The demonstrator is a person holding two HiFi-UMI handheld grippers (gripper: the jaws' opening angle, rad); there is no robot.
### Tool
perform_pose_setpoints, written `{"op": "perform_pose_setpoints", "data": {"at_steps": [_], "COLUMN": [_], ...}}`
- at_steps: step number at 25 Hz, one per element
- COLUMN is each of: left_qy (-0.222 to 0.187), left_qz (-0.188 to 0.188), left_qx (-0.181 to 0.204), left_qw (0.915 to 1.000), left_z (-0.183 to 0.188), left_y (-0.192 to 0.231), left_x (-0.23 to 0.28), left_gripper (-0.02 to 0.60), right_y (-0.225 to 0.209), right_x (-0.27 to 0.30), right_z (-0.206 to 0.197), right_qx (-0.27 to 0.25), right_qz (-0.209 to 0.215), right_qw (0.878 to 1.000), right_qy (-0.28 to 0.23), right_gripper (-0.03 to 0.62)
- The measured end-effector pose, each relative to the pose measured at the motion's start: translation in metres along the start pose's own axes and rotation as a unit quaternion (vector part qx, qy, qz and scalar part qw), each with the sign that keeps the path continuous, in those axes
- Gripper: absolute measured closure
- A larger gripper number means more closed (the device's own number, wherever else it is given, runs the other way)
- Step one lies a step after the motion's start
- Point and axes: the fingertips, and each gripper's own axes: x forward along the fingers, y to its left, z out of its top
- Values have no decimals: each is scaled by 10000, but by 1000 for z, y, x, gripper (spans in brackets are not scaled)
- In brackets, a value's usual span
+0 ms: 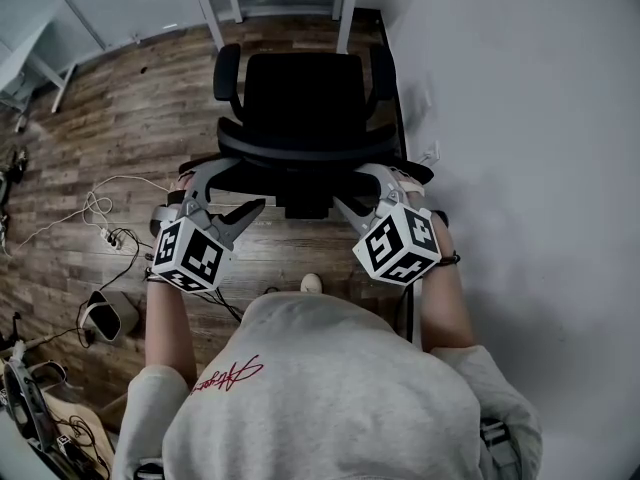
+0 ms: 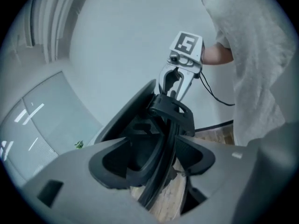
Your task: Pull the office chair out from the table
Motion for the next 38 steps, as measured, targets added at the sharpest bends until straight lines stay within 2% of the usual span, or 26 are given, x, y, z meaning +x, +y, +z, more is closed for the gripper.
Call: {"op": "perform_pose_setpoints", "data": {"at_steps": [3, 7, 11, 18, 23, 27, 31, 36, 38], "left_qy": [-276, -311, -353, -593, -989, -1104, -1272, -1356, -1394], "left_qz": [180, 562, 771, 789, 840, 858, 893, 901, 909], "left_qx": [-99, 8, -49, -320, -575, -519, -721, -780, -824], "left_qw": [9994, 9979, 9964, 9946, 9899, 9888, 9852, 9836, 9826], "left_z": [14, 19, 22, 32, 46, 57, 61, 65, 66], "left_y": [5, 12, 15, 13, 15, 17, 19, 19, 19], "left_x": [-4, -4, -2, -4, -13, -17, -20, -21, -21], "left_gripper": [305, 337, 348, 357, 370, 404, 422, 449, 459], "right_y": [-4, -10, -15, -14, -15, -17, -22, -30, -32], "right_x": [-1, -5, -11, -18, -29, -35, -43, -48, -50], "right_z": [3, 5, 16, 22, 34, 39, 45, 48, 50], "right_qx": [122, 193, 383, 376, 660, 841, 1032, 1147, 1350], "right_qz": [-105, -242, -332, -398, -389, -407, -504, -670, -683], "right_qw": [9998, 9992, 9970, 9959, 9910, 9859, 9795, 9745, 9688], "right_qy": [-141, -236, -591, -725, -1100, -1391, -1654, -1811, -1962], "right_gripper": [441, 448, 468, 479, 489, 501, 518, 562, 587]}}
